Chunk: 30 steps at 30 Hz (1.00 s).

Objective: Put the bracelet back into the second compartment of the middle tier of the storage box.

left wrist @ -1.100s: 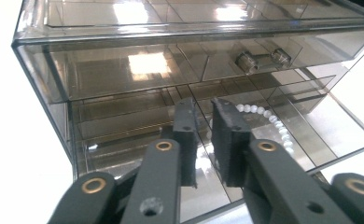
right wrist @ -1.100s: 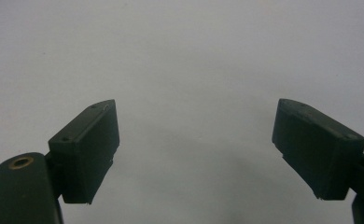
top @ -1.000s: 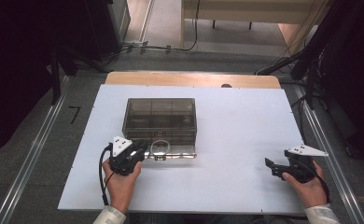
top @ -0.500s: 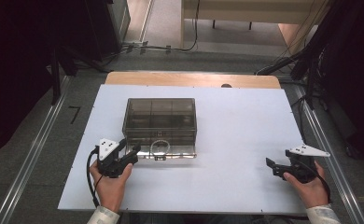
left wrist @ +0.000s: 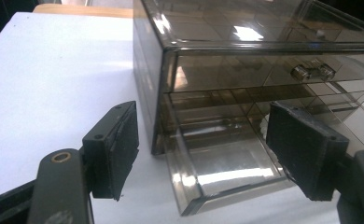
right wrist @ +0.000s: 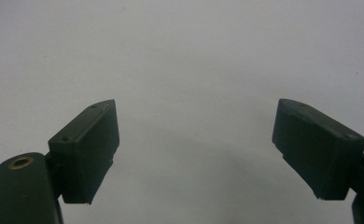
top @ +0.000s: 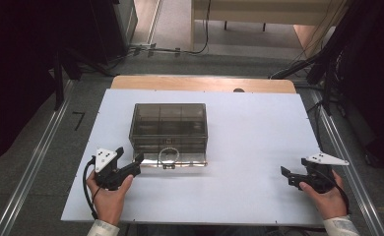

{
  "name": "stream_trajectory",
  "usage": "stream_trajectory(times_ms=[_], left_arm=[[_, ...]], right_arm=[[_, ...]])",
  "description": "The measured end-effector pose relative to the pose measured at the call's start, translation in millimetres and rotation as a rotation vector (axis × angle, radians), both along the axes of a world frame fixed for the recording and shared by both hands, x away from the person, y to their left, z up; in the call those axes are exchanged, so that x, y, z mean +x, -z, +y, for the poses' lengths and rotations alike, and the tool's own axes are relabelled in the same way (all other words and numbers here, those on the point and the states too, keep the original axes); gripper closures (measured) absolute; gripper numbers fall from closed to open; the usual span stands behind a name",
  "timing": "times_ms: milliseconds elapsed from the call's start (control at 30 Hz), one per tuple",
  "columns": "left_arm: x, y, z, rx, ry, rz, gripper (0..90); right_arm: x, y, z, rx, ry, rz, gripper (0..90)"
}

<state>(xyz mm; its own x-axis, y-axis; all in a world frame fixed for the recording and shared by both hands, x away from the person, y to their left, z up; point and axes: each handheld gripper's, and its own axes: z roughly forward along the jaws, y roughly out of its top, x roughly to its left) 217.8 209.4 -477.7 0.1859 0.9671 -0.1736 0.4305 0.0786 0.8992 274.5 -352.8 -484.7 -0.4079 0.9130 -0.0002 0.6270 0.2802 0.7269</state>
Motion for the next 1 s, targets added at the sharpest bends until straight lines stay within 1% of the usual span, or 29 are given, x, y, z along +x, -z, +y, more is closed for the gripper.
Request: stream_trajectory(times_ms=[133,267,400,533,1000], left_arm=[[-2.5,0.3,6.9,-0.001,-0.013,-0.008,24.3],[-2.9,2.2,12.4,-0.007,0.002,-0.002,20.3],[-3.5,3.1,18.0,-0.017,0.0,-0.002,19.6],[-4.3,4.3,21.1,-0.024,0.014,0.003,17.0],[-10.9,5.2,30.5,-0.006,0.013,-0.006,13.0]], right_arm=[[0.0,-0.1,0.4,0.0,0.001,0.0,13.2],[0.2,-0.3,1.2,-0.002,-0.002,-0.001,13.2],[0.1,-0.5,1.2,-0.001,-0.003,-0.001,13.2],[-0.1,-0.2,0.6,0.001,0.0,0.001,13.2],[0.1,0.0,1.1,0.002,0.0,0.005,13.2]])
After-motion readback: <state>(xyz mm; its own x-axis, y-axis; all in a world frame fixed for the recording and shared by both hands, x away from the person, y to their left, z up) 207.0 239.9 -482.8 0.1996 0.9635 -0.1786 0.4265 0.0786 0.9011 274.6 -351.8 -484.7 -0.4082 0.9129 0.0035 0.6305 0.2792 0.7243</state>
